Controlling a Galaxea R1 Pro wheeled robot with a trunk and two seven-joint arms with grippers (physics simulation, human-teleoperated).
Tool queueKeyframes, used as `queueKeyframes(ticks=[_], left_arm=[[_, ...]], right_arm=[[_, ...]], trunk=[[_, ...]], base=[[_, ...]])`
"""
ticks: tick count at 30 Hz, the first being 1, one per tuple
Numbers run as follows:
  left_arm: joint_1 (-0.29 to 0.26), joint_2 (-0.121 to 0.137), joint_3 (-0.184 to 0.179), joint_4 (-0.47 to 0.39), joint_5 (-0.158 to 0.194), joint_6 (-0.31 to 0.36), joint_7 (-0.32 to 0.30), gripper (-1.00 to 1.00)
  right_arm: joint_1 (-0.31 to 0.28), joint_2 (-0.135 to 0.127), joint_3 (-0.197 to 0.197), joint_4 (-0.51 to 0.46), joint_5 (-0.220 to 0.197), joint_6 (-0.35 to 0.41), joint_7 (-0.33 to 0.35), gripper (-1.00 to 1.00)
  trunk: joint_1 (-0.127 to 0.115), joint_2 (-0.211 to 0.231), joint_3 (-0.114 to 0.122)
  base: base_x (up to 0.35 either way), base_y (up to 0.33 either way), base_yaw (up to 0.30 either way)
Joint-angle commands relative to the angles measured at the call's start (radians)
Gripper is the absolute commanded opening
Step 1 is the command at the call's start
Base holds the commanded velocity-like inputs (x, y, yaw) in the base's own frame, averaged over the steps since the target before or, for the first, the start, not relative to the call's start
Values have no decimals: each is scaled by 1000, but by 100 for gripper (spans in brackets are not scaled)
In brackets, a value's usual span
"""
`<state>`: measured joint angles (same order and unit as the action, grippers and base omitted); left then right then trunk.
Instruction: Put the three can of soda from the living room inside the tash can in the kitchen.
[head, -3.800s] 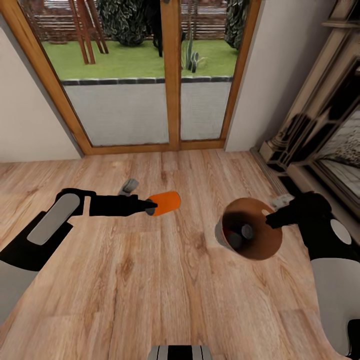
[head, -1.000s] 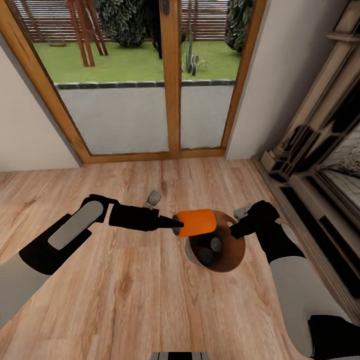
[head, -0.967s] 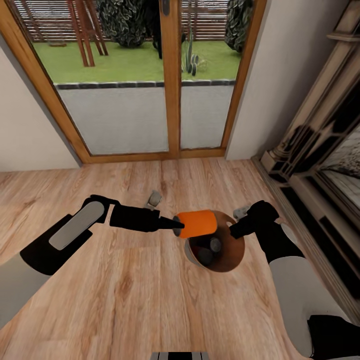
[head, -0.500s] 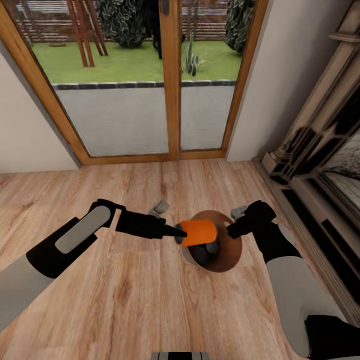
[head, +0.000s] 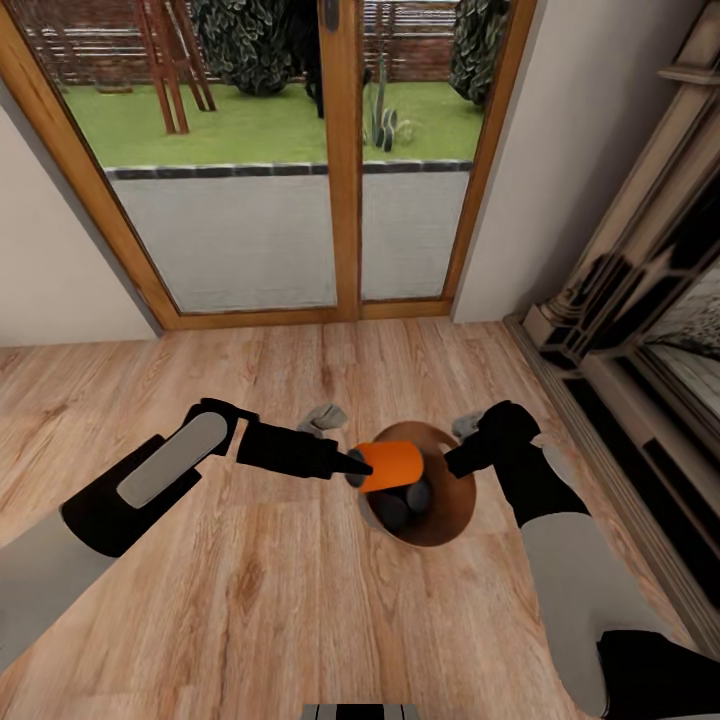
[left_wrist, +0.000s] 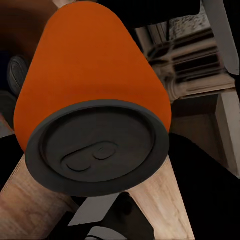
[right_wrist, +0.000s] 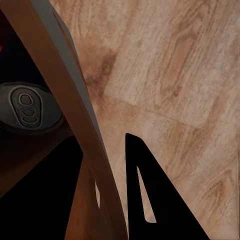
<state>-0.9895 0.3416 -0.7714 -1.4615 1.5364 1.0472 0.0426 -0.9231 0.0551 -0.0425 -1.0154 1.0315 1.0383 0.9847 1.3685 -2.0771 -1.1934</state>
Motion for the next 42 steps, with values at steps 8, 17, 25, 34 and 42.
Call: queueKeyframes(ticks=[8, 17, 25, 34, 42], left_arm=[[0, -31, 0, -1, 1, 0, 52, -100], [0, -69, 0, 5, 2, 0, 93, -100], [0, -90, -5, 7, 4, 0, 172, -100], [0, -153, -60, 22, 5, 0, 302, -100], [0, -205, -62, 25, 6, 0, 440, -100]], right_arm=[[-2, 26, -3, 0, 22, 9, 5, -100], [-2, 40, -2, 0, 29, 9, 5, -100], [-3, 45, -2, -1, 31, 9, 5, -100], [-3, 55, -2, -2, 32, 9, 5, -100], [-3, 60, -3, -1, 32, 9, 5, -100]], trunk=[[0, 0, 0], [0, 0, 0], [0, 0, 0], [0, 0, 0], [0, 0, 0]], base=[[0, 0, 0], [0, 0, 0], [0, 0, 0], [0, 0, 0], [0, 0, 0]])
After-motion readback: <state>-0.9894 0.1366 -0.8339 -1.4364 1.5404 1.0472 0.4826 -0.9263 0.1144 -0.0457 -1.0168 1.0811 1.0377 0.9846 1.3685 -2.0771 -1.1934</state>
